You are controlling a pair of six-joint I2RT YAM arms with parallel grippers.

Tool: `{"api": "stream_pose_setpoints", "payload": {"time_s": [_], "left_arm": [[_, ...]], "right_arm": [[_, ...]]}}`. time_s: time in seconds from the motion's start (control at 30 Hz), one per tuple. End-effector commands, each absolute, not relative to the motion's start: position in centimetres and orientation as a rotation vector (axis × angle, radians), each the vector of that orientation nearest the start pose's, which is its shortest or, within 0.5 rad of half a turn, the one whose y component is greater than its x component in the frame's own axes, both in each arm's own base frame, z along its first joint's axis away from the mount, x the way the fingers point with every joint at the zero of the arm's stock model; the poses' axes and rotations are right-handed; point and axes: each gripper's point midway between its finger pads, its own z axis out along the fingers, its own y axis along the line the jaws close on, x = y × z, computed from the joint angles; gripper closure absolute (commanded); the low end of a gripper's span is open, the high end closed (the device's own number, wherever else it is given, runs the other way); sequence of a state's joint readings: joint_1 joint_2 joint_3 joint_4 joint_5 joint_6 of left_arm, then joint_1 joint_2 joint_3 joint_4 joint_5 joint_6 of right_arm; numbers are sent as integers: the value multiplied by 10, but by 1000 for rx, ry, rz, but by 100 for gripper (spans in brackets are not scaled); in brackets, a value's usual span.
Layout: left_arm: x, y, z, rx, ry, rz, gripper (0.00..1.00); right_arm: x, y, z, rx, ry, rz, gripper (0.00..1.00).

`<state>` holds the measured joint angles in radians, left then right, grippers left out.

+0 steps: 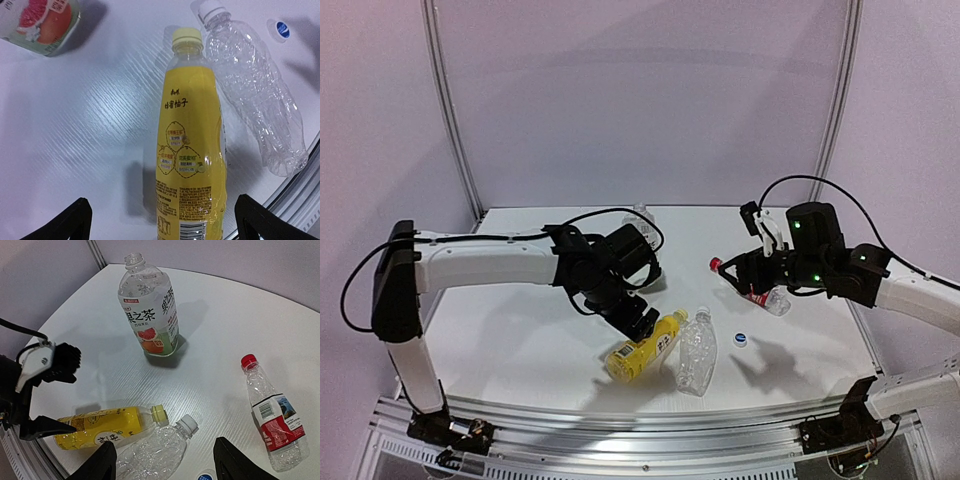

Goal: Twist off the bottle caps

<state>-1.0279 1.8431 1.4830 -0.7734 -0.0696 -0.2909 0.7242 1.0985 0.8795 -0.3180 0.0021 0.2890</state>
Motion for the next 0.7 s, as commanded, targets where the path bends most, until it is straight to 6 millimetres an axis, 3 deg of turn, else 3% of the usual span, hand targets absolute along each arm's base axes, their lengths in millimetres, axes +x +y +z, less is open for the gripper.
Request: {"api": "stream_pose_setpoints", "payload": {"time_s": [0.0,0.23,0.67], "left_arm": [[225,-370,93,1072,2683,-255,3],[221,-379,55,1196,2751,-183,6],[204,-390,30,1328,2831,-265,24]], "right_arm": [[271,243,224,-478,2110,593,32],[273,243,219,-482,2126,576,32],[274,246,213,-497,2147,573,33]]}}
